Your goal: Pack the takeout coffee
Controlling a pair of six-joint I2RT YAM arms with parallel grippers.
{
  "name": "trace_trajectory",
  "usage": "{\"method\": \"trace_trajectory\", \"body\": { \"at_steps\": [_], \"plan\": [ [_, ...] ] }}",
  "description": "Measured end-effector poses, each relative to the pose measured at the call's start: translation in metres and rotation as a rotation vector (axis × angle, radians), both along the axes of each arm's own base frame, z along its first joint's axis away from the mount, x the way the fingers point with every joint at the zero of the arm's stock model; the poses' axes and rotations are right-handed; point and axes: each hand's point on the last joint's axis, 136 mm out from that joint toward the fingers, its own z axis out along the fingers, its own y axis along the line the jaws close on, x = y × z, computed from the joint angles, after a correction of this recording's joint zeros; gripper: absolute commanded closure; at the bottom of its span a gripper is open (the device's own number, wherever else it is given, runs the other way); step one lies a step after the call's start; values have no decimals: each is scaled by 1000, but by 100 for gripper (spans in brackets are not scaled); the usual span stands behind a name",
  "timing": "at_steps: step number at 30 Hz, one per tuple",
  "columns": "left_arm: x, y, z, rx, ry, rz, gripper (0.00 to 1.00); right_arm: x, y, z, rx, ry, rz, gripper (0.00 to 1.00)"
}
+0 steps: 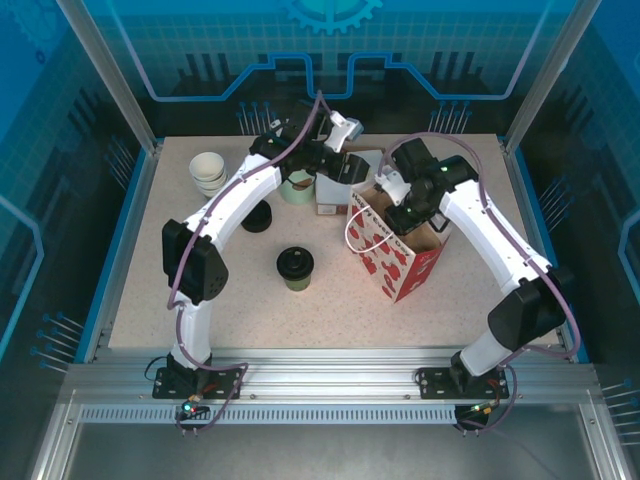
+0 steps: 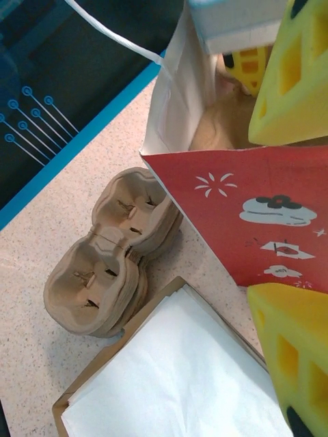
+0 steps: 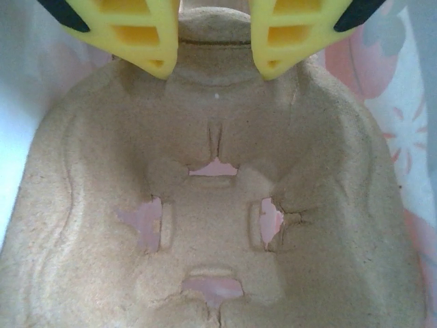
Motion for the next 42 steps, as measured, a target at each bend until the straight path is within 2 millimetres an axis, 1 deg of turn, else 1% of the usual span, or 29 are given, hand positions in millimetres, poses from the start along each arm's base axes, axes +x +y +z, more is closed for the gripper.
{"method": "trace_trajectory", "body": {
  "at_steps": [3, 7, 11, 16, 20, 25, 29, 33, 37, 42],
  "plan": [
    [-1, 3, 10, -14, -10, 12, 35, 2, 1, -6, -6, 16, 0, 79],
    [-1, 14, 38, -55, -56, 42, 33, 4, 2, -11, -9, 24, 0, 78],
    [-5, 35, 65, -99, -104, 87, 30, 6, 4, -20, -4, 33, 2, 76],
    [-13, 62, 84, -145, -133, 149, 27, 9, 10, -38, 8, 56, 5, 75],
    [-27, 76, 91, -166, -153, 173, 26, 8, 12, -56, 18, 75, 7, 74],
    [-49, 85, 96, -195, -174, 181, 25, 8, 15, -76, 26, 99, 5, 71],
    [-62, 92, 100, -212, -190, 200, 24, 9, 18, -90, 30, 99, 3, 68],
    [-75, 99, 97, -222, -199, 211, 24, 7, 25, -103, 28, 101, 22, 67],
    [-82, 103, 93, -233, -192, 220, 24, 9, 33, -116, 30, 95, 40, 66],
    [-89, 106, 82, -231, -180, 229, 24, 11, 35, -136, 21, 106, 41, 63]
  ]
}}
